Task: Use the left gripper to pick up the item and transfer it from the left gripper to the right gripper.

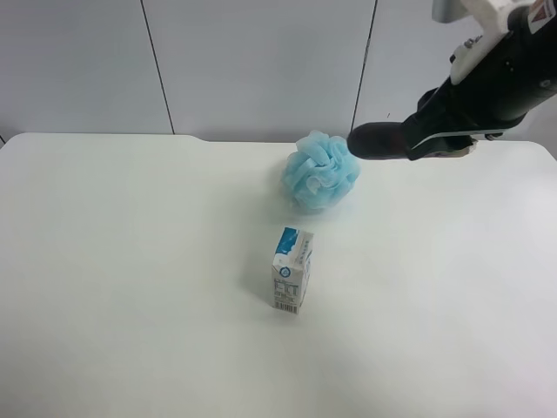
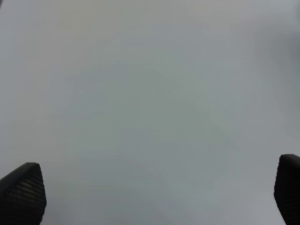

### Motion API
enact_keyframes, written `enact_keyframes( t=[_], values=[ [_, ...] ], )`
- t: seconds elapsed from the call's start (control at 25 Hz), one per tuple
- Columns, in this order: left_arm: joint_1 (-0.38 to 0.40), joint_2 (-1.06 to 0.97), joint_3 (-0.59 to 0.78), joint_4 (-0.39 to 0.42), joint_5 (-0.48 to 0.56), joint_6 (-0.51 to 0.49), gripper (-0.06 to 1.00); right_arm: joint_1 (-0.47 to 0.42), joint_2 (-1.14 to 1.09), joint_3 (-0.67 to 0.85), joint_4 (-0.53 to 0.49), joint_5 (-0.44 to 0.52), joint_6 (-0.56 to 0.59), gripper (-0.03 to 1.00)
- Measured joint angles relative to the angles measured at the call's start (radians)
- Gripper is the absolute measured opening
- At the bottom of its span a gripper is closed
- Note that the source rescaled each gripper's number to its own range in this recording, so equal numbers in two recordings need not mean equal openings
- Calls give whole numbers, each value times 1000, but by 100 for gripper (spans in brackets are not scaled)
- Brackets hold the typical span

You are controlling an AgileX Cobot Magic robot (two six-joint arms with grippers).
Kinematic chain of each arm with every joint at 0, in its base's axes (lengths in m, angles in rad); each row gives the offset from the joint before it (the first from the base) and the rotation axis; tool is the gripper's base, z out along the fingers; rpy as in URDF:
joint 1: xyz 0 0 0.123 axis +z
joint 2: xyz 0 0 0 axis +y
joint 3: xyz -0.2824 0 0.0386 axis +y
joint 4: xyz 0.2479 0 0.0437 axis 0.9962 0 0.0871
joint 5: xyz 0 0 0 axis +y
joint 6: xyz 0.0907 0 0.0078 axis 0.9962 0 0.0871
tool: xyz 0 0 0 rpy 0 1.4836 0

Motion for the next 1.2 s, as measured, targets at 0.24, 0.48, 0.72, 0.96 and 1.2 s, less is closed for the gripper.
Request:
enact_keyframes(
  t=[0.24, 0.48, 0.72, 0.96, 1.2],
  values=[
    [29, 0, 0, 2, 0, 0, 99, -92, 63, 51, 8, -20, -1, 0],
    [29, 0, 0, 2, 0, 0, 99, -92, 91, 167, -18, -118, -1, 0],
    [29, 0, 0, 2, 0, 0, 99, -92, 184, 232, -26, -246, 0, 0],
    [29, 0, 0, 2, 0, 0, 99, -92, 264, 232, -30, -337, -1, 0],
    [29, 0, 0, 2, 0, 0, 99, -92, 331, 232, -30, -351, -1, 0]
  ],
)
